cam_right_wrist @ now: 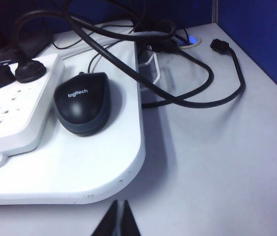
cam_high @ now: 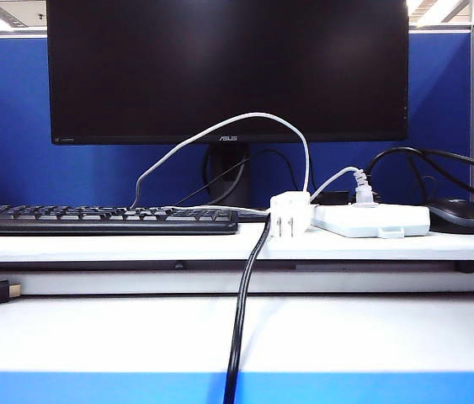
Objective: Unplug the white charger from the socket, then place it next to the socket.
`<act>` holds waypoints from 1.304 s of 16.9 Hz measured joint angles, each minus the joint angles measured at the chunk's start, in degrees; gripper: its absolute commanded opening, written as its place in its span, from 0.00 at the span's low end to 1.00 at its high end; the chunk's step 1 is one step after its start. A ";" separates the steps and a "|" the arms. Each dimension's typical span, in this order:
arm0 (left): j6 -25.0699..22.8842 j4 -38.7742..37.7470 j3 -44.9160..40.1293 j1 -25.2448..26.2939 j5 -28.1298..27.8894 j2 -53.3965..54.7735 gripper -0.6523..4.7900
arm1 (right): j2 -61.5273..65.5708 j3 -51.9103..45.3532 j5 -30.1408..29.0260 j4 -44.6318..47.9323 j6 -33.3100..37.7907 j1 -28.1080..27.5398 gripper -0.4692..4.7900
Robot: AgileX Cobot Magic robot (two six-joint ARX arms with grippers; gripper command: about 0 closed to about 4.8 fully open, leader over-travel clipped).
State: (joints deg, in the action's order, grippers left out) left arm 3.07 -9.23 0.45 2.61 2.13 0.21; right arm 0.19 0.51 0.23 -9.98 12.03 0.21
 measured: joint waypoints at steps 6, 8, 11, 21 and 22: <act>0.00 0.00 0.00 0.00 0.00 0.00 0.12 | 0.00 0.00 0.94 0.00 -2.43 0.00 0.09; 0.00 0.00 0.00 0.00 0.00 0.00 0.12 | 0.00 0.00 1.20 -0.02 -12.44 0.00 0.09; 0.00 0.00 0.00 0.00 0.00 0.00 0.12 | 0.00 0.00 1.14 -0.02 -18.95 0.00 0.09; 0.00 0.00 0.00 0.00 0.00 0.00 0.12 | 0.00 0.00 1.14 -0.02 -19.23 0.00 0.09; 0.00 0.00 0.00 0.00 0.00 0.00 0.12 | 0.00 0.00 1.14 -0.02 -19.23 0.00 0.09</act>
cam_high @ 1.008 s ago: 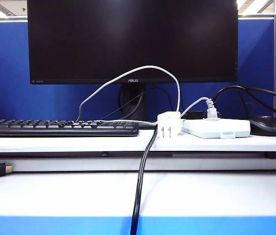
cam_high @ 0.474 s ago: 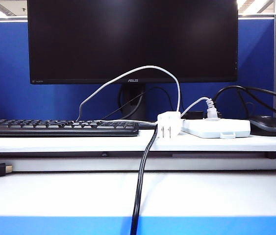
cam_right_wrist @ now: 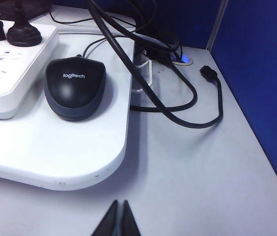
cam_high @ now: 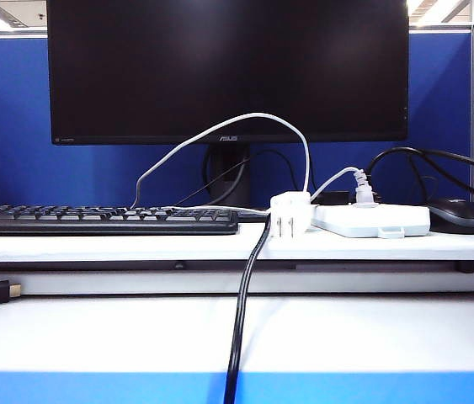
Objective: Unplug the white charger from the socket, then place it next to the socket.
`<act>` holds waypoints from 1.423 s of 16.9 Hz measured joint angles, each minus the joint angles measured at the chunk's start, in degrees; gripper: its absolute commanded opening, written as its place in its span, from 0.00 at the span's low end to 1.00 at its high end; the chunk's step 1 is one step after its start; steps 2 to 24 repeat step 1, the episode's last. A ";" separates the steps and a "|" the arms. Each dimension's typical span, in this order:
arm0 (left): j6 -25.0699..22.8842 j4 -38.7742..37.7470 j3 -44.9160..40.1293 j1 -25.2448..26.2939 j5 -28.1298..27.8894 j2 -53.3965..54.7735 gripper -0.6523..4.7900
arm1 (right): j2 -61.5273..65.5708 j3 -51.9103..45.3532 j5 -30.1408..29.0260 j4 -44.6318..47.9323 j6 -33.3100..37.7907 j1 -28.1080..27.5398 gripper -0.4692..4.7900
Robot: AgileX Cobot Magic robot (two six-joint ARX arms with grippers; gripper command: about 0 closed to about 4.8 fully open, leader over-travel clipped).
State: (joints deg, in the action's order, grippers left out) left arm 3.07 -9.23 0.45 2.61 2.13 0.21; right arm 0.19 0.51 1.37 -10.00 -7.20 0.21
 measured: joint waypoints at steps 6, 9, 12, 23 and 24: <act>0.00 0.00 0.00 0.00 0.00 0.00 0.12 | 0.00 0.00 0.00 0.00 0.00 0.00 0.09; 0.00 0.00 0.00 0.00 0.00 0.00 0.12 | 0.00 0.00 0.00 0.00 0.00 0.00 0.09; 0.00 0.00 0.00 0.00 0.00 0.00 0.12 | 0.00 0.00 0.00 0.00 0.00 0.00 0.09; 0.00 0.00 0.00 0.00 0.00 0.00 0.12 | 0.00 0.00 0.00 0.00 0.00 0.00 0.09; 0.00 0.00 0.00 0.00 0.00 0.00 0.12 | 0.00 0.00 0.00 0.00 0.00 0.00 0.09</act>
